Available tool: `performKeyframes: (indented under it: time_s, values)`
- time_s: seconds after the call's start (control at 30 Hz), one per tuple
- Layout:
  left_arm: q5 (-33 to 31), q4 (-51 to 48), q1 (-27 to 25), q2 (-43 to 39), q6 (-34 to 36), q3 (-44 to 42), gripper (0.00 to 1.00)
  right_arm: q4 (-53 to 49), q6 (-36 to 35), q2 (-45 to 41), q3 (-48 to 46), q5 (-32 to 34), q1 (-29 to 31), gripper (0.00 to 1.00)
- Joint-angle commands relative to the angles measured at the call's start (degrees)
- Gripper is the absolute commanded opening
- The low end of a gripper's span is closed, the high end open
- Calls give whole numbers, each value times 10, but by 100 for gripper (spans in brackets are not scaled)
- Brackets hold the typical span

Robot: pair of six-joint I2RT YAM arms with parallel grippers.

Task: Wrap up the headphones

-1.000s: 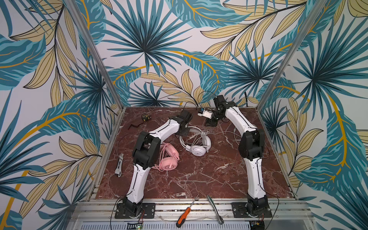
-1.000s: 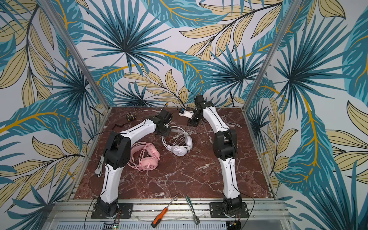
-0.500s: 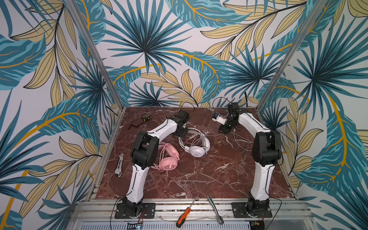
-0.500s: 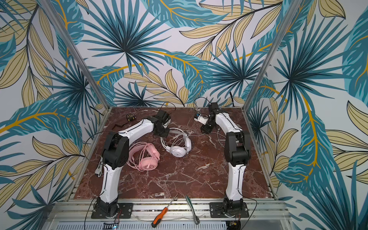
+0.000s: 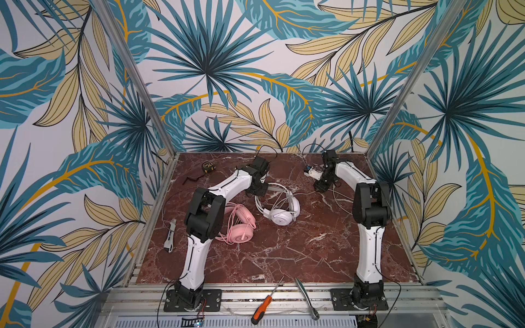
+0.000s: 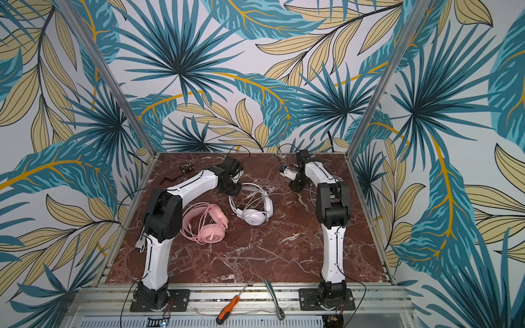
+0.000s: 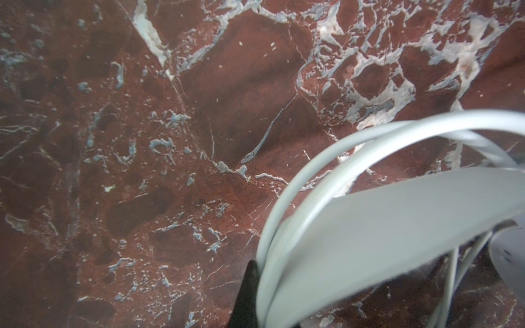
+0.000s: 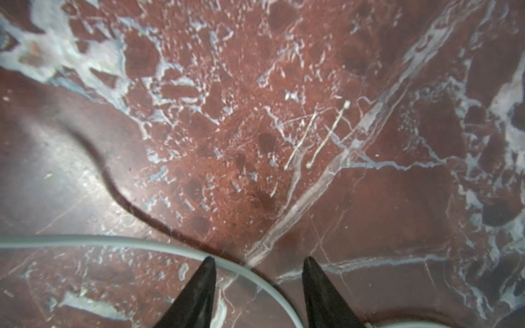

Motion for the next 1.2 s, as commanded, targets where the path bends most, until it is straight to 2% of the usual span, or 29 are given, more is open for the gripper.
performKeyframes:
  time_s: [0.0, 0.1, 0.27, 0.5, 0.63, 0.8, 1.0, 1.1, 1.17]
  values:
    - [27, 5, 2, -34, -1, 1, 0, -18, -2, 24, 1, 10, 1, 50]
    - [26, 5, 2, -33, 0, 1, 0, -38, -12, 29, 0, 20, 1, 49]
    - [33, 5, 3, -32, -1, 1, 0, -10, -7, -19, -32, -28, -1, 52]
    - [33, 5, 4, -33, -2, 0, 0, -42, -17, -40, -14, -74, -3, 53]
    - [34, 5, 4, -34, -1, -3, 0, -48, -37, -42, -22, -63, -3, 53]
    - [38, 5, 4, -34, -1, -3, 0, -63, -54, -14, -19, -2, -3, 52]
    - [42, 2, 4, -35, 1, 0, 0, -56, -39, 13, -8, 14, -4, 50]
    - [46, 1, 5, -37, 2, -1, 0, -74, -38, 31, 7, 16, -4, 47]
    - [51, 0, 5, -39, 3, -1, 0, -95, -40, 40, 9, 18, -4, 42]
